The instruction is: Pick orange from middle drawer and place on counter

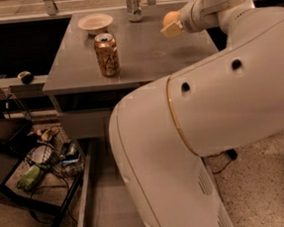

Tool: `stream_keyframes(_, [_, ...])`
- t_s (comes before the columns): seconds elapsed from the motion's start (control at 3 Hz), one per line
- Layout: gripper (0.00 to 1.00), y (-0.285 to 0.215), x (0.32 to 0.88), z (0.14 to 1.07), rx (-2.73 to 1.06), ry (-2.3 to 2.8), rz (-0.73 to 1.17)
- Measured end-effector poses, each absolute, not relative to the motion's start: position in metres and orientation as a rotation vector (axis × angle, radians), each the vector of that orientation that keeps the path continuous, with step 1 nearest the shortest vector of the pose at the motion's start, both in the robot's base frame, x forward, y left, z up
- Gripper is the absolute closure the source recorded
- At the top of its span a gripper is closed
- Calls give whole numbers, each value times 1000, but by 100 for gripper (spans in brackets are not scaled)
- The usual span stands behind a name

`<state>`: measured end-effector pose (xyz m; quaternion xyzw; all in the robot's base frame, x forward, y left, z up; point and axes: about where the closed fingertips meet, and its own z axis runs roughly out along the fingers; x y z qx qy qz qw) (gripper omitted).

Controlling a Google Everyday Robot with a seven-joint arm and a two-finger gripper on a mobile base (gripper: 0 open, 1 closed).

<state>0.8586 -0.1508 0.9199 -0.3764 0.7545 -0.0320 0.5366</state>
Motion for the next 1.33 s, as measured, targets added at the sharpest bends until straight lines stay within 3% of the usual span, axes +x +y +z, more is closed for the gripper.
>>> stream_keyframes(0.33, [100, -147, 888, 868, -961, 1811, -24])
stream_keyframes(1.33, [100, -135, 900, 855, -1084, 1758, -57])
